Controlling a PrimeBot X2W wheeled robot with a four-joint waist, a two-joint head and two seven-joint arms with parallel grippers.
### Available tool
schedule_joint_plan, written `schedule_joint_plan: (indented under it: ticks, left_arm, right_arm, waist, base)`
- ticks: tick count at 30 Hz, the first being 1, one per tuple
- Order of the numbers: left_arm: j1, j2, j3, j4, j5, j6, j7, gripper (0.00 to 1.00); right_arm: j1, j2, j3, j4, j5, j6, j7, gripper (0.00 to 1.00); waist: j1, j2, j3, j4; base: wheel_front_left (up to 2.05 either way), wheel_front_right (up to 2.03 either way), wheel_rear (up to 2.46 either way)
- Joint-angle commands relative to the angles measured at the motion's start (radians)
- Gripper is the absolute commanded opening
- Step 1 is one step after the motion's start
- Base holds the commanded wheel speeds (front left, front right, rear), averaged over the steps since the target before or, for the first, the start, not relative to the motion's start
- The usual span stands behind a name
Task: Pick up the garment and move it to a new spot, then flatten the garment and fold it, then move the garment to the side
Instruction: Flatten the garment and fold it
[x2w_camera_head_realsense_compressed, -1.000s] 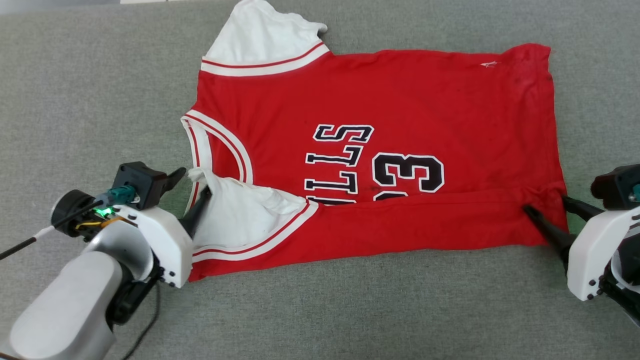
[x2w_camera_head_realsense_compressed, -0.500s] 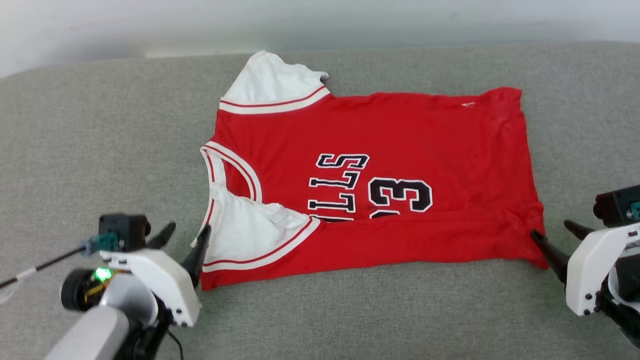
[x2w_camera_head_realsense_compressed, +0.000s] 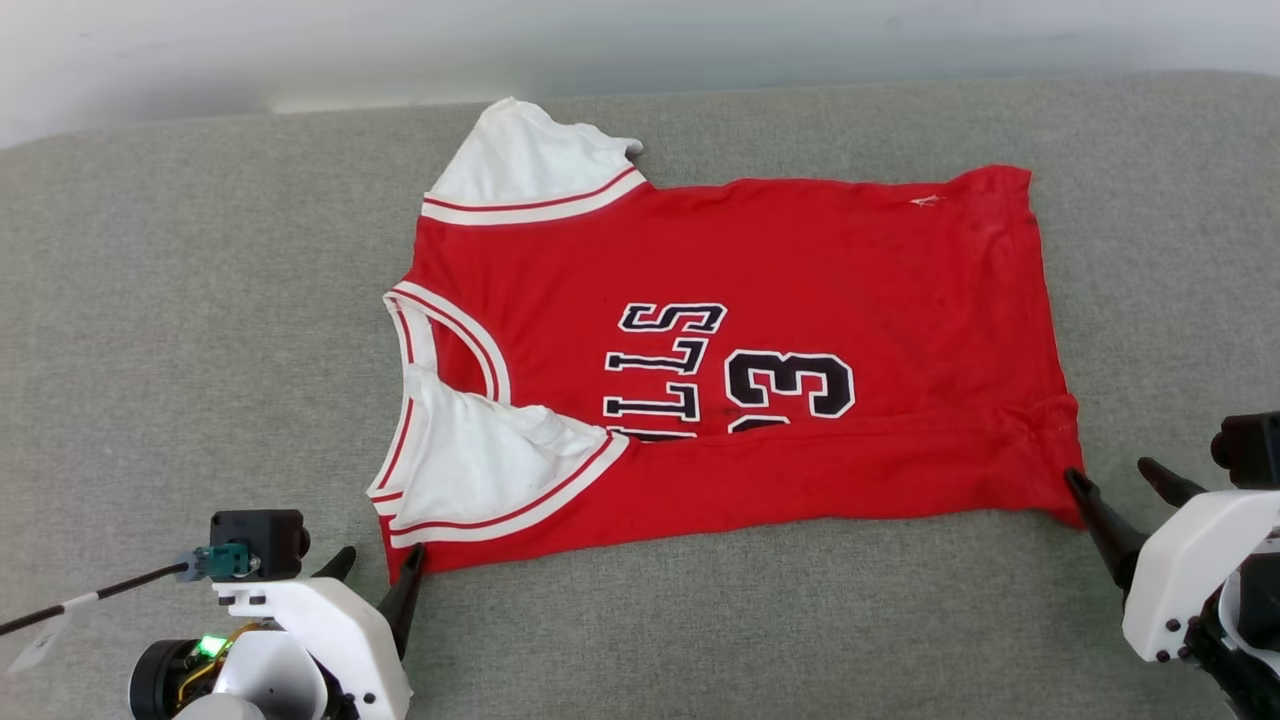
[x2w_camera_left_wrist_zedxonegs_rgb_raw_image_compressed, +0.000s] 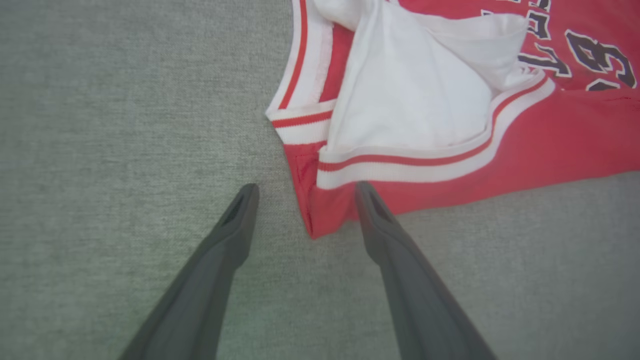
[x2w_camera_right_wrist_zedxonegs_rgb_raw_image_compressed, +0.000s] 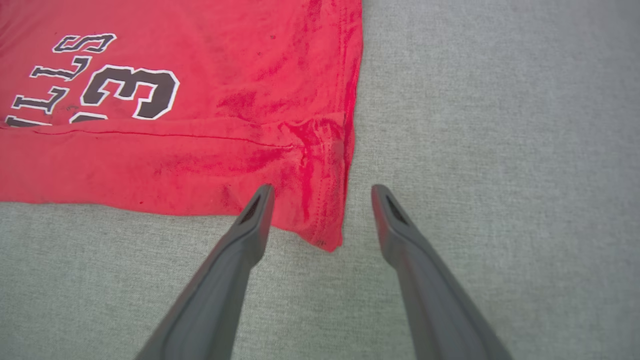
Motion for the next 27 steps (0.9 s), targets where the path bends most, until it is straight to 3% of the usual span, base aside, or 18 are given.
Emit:
schedule_joint_plan:
  ticks: [1,9,10,12,23,27]
  left_arm:
    - [-0.011,0.004,0.004,0.014,0.003,0.009,0.004,1.00]
    - [-0.015,-0.008,-0.023,0.116,-0.017,-0.017,0.042,1.00]
    - [-0.009,-0.014,-0.037,0.128,-0.028,-0.031,0.059,0.94]
    - [-0.004,-0.028,-0.053,0.144,-0.048,-0.056,0.079,0.00]
    - [-0.040,-0.006,-0.010,0.113,-0.015,-0.094,-0.036,0.00]
    - [-0.043,0.015,-0.002,0.054,0.008,-0.089,-0.065,0.00]
  right_arm:
    - [0.018,0.014,-0.007,-0.023,-0.011,-0.001,0.008,1.00]
    - [0.018,0.031,-0.023,-0.077,-0.021,-0.001,0.020,1.00]
    - [0.018,0.032,-0.024,-0.080,-0.024,-0.001,0.021,1.00]
    - [0.016,0.023,-0.018,-0.085,-0.034,-0.001,0.027,1.00]
    - [-0.025,-0.056,0.041,-0.027,-0.072,-0.001,0.103,1.00]
    - [-0.055,-0.043,0.035,0.026,-0.075,-0.001,0.134,1.00]
  waist:
    - [0.0000,0.0000,0.015,-0.008]
    - [0.0000,0.0000,0.057,-0.023]
    - [0.0000,0.0000,0.060,-0.023]
    - [0.0000,0.0000,0.063,-0.023]
    - [0.0000,0.0000,0.018,-0.007]
    - [0.0000,0.0000,0.014,0.005]
  base:
    - [0.00,0.00,0.00]
    - [0.00,0.00,0.00]
    - [0.00,0.00,0.00]
    - [0.00,0.00,0.00]
    - [0.00,0.00,0.00]
    - [0.00,0.00,0.00]
